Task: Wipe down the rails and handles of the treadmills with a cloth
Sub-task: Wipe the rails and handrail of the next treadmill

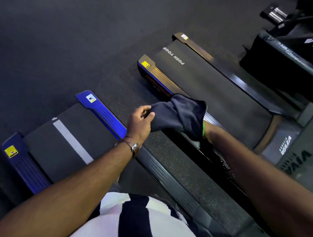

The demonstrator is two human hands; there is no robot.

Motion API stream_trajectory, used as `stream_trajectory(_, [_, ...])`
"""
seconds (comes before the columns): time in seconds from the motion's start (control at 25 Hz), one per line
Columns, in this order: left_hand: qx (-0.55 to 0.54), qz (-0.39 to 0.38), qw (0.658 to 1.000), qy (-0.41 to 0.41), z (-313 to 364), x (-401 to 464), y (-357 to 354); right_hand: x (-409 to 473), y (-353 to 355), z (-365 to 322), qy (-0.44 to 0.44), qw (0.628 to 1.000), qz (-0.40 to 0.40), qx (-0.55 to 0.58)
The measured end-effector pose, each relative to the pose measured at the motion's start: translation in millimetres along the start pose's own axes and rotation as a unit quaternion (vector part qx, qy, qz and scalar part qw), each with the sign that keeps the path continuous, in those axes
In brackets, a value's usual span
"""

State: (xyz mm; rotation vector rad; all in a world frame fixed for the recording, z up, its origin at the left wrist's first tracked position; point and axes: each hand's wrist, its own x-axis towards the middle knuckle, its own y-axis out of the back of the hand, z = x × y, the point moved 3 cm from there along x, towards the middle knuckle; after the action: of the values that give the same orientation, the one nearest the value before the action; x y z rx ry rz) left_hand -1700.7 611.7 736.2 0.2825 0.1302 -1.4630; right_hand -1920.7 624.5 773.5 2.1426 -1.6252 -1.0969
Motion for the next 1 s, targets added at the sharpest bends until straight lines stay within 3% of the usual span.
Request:
stream_trajectory(0.08, [-0.006,0.015,1.0,-0.001,2.2,6.4,2.2,-7.8,-0.7,-4.6,-0.075,0.985,-0.057,-0.145])
stream_trajectory(0.12, [-0.007,0.028,1.0,-0.003,3.5,11.2,3.0,-9.1,-2.3,-13.0,-0.078,0.978,-0.027,-0.19])
stream_trajectory(0.24, [-0.001,0.07,0.997,-0.008,9.1,25.9,5.0,-5.4,-39.3,-34.9,0.068,0.912,0.022,-0.403])
stream_trajectory(0.32, [-0.01,0.075,0.997,-0.015,14.9,32.5,6.7,-9.0,-61.5,-39.7,0.12,0.871,0.073,-0.47])
stream_trajectory(0.44, [-0.063,0.019,0.998,-0.022,19.1,39.5,7.8,-41.4,-61.0,-2.0,0.227,0.813,0.086,-0.53])
stream_trajectory(0.48, [-0.058,-0.014,0.998,-0.023,20.8,40.2,4.3,-52.7,-54.8,14.0,0.257,0.808,0.068,-0.526])
stream_trajectory(0.56, [-0.014,-0.073,0.997,-0.026,22.5,35.9,-8.0,-55.8,-42.4,22.0,0.225,0.841,0.042,-0.491])
stream_trajectory(0.64, [0.052,-0.094,0.993,-0.048,22.7,26.5,-22.4,-29.6,-35.8,3.9,0.107,0.896,0.05,-0.428])
stream_trajectory(0.72, [0.106,-0.074,0.987,-0.095,24.1,20.5,-29.7,-2.2,-36.3,-21.3,0.015,0.925,0.027,-0.378])
stream_trajectory(0.84, [0.143,-0.052,0.979,-0.133,27.3,18.2,-31.2,-13.1,-36.2,-11.9,0.022,0.924,0.049,-0.379])
stream_trajectory(0.92, [0.147,-0.068,0.979,-0.125,25.5,20.1,-30.8,-52.8,-39.7,10.6,0.011,0.893,0.146,-0.426])
stream_trajectory(1.0, [0.157,-0.081,0.977,-0.121,22.9,21.8,-28.7,-76.5,-52.6,16.5,-0.064,0.865,0.234,-0.439])
